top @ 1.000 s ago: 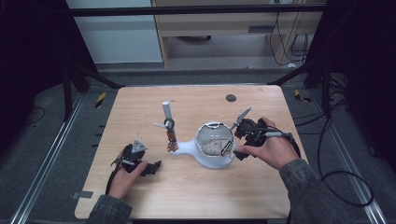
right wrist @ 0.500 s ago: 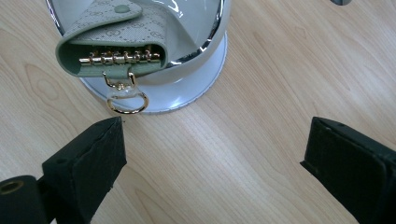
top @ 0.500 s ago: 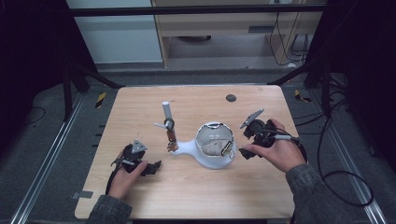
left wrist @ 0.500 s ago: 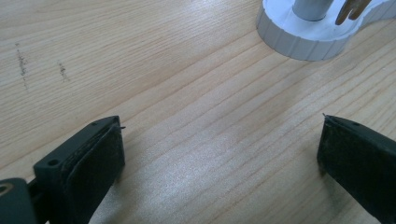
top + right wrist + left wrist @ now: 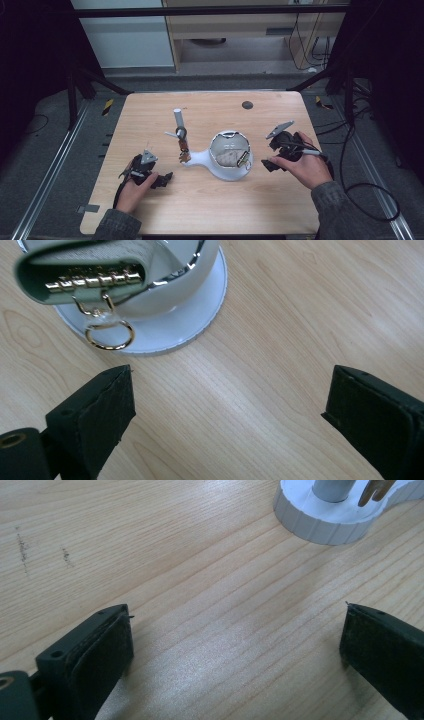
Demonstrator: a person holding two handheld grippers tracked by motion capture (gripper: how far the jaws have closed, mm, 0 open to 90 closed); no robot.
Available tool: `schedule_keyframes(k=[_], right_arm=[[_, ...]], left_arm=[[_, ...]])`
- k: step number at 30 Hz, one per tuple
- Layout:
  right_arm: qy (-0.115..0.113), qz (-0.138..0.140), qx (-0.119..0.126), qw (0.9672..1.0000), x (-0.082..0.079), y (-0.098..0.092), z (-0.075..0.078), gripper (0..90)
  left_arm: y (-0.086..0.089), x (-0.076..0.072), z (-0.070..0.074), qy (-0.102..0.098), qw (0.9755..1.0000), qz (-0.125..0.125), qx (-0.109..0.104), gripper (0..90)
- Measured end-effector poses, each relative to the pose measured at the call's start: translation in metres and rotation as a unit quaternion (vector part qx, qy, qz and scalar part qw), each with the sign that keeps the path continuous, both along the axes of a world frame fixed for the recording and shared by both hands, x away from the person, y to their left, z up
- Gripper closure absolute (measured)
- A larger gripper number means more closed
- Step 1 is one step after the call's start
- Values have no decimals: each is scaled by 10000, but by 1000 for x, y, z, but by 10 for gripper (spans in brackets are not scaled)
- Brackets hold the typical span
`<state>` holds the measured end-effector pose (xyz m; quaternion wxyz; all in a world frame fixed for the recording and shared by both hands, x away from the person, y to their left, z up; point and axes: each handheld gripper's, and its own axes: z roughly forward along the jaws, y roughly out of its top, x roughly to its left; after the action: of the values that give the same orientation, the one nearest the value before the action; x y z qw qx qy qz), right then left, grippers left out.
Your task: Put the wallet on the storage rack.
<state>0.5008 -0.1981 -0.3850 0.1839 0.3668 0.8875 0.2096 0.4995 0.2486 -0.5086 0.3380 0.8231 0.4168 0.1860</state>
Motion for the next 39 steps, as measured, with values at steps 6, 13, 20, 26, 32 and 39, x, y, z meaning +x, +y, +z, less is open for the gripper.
schedule_keyframes(k=[6,13,20,26,32,39], right_arm=[[-25,-174,207,9996,1,-12,-18,58],[-71,-342,507,9981,2,-22,-38,60],[78,-525,675,9963,3,-29,-60,60],[106,-717,799,9942,6,-38,-77,59],[69,-950,967,9907,9,-47,-90,55],[65,-1182,1148,9863,11,-52,-104,54]], left_arm=[[0,0,0,2,10000,-6,2,0],[0,0,0,1,10000,-21,9,0],[0,0,0,4,10000,-20,5,0],[0,0,0,1,10000,-21,9,0],[0,0,0,4,10000,-20,5,0],[0,0,0,4,10000,-22,8,0]])
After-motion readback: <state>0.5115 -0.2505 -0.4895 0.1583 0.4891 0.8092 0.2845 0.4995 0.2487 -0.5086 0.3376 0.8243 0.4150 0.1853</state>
